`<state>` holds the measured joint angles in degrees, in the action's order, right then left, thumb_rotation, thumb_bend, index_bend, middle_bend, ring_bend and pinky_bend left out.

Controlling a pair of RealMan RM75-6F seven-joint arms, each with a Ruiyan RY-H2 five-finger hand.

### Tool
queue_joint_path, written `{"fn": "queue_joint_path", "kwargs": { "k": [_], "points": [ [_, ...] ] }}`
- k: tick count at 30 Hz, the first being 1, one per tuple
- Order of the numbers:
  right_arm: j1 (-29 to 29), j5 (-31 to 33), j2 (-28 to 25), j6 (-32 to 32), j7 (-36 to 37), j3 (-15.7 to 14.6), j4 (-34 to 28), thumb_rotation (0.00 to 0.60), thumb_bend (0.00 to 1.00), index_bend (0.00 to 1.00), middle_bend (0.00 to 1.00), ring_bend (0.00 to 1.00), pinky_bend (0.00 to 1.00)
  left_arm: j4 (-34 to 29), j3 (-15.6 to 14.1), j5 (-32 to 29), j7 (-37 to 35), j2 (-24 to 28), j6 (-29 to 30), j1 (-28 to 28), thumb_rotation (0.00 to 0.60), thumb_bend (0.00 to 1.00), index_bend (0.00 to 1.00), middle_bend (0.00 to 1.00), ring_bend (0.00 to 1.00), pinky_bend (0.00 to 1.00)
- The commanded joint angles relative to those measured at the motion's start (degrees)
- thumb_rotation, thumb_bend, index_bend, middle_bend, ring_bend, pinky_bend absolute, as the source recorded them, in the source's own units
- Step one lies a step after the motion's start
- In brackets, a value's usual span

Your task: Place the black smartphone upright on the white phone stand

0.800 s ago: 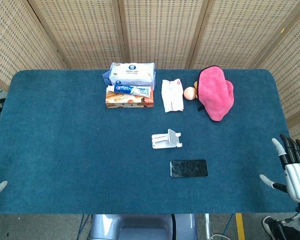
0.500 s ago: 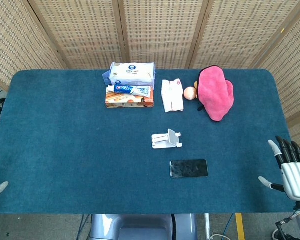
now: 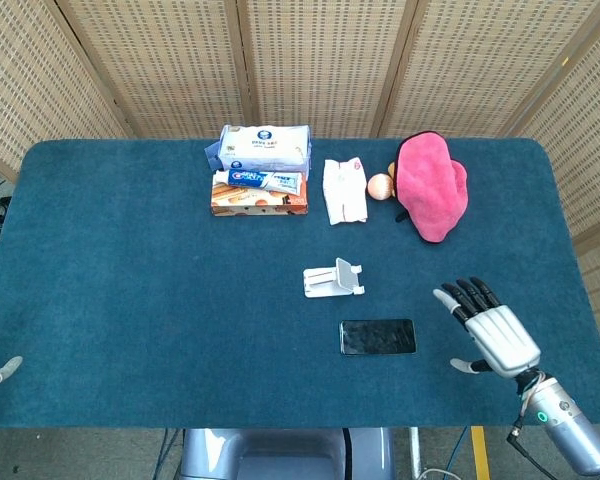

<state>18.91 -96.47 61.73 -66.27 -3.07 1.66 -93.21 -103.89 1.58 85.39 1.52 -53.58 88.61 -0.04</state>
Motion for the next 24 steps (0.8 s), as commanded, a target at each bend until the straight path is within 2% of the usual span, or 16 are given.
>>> {"fn": "queue_joint_path", "kwargs": {
  "k": [1, 9, 14, 18, 20, 24],
  "points": [
    [3.51, 2.93, 3.13, 6.62, -6.99, 0.51, -2.7, 0.6, 0.0, 0.06, 0.12, 0.05, 0.0, -0.27, 0.35, -0.88, 0.14, 0.13, -0.64, -0.34, 0.6, 0.0, 0.0, 0.0, 0.0, 0.0],
    [6.52, 11.85, 8.38, 13.19, -21.23, 1.78, -6.92, 0.6, 0.0, 0.09, 0.15, 0.07, 0.02, -0.4, 0.65, -2.14, -0.33, 0.51, -2.0, -0.92, 0.6, 0.0, 0.0, 0.0, 0.0, 0.0],
    [8.96, 22.02, 12.96, 15.41, -30.9, 3.4, -8.01, 0.6, 0.0, 0.11, 0.17, 0.09, 0.05, -0.14, 0.66, -2.3, -1.17, 0.77, -2.43, -1.09, 0.6, 0.0, 0.0, 0.0, 0.0, 0.0],
    [10.36, 26.43, 16.58, 14.63, -35.66, 3.5, -6.55, 0.6, 0.0, 0.13, 0.18, 0.12, 0.15, 0.05, 0.67, -2.36, -1.78, 0.94, -2.41, -1.05, 0.6, 0.0, 0.0, 0.0, 0.0, 0.0],
    [10.95, 28.0, 18.4, 14.0, -37.36, 3.42, -5.53, 0.6, 0.0, 0.14, 0.19, 0.14, 0.24, 0.15, 0.64, -2.34, -2.03, 1.01, -2.53, -1.09, 0.6, 0.0, 0.0, 0.0, 0.0, 0.0],
    [12.13, 30.52, 20.89, 13.2, -39.68, 3.34, -3.98, 0.6, 0.0, 0.15, 0.21, 0.16, 0.28, 0.24, 0.59, -2.24, -2.29, 1.08, -2.59, -1.13, 0.6, 0.0, 0.0, 0.0, 0.0, 0.0]
  ]
}}
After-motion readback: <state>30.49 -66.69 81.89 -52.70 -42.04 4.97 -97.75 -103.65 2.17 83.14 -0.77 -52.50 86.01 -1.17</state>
